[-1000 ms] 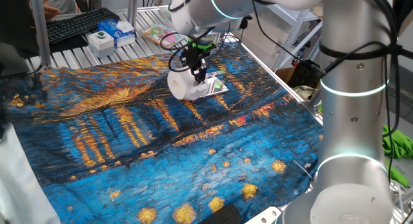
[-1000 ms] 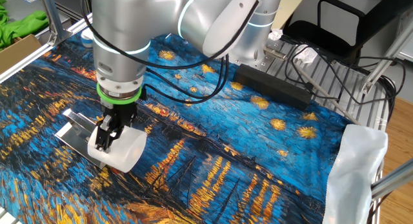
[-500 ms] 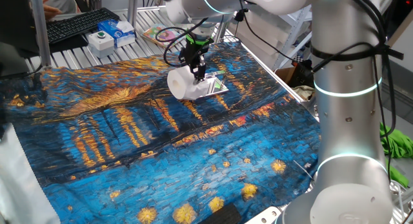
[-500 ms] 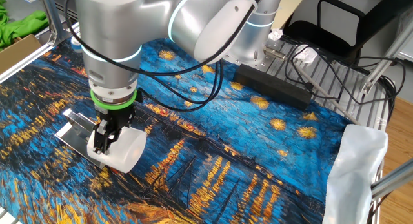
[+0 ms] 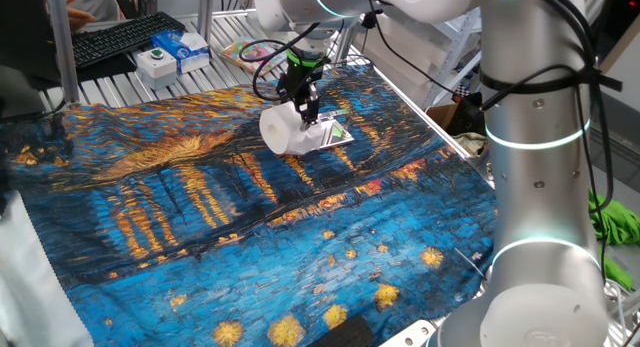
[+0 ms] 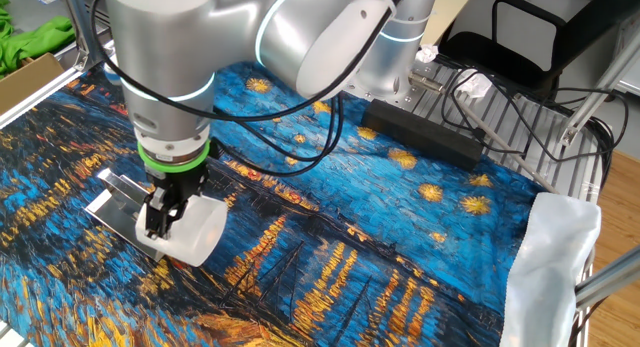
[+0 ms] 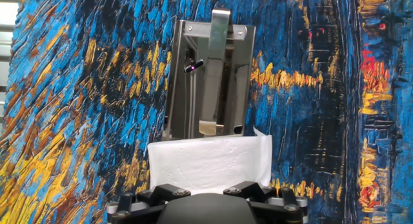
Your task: Put the toilet paper on its holder
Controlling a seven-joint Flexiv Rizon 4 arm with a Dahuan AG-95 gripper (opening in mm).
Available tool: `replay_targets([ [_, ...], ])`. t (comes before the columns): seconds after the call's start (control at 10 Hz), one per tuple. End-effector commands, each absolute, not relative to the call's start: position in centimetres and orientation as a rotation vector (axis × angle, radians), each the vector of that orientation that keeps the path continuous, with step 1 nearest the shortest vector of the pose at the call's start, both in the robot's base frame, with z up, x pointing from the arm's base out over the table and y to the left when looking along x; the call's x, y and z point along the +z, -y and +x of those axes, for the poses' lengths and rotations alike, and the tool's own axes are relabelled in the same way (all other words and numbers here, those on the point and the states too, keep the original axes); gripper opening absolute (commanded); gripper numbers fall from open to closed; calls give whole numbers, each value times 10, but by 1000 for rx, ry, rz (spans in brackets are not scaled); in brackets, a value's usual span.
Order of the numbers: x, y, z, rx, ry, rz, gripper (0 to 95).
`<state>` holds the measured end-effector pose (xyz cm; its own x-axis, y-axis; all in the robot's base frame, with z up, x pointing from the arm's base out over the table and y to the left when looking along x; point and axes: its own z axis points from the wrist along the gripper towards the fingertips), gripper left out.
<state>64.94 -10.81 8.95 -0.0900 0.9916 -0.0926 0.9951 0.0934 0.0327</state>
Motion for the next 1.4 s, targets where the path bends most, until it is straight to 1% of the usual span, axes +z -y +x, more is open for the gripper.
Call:
replay_targets([
  [0.1,90,109,651,-69,-2257,2054,0],
  [1.0,92,113,656,-73,-2266,2047,0],
  [1.4,93,116,660,-52,-2262,2061,0],
])
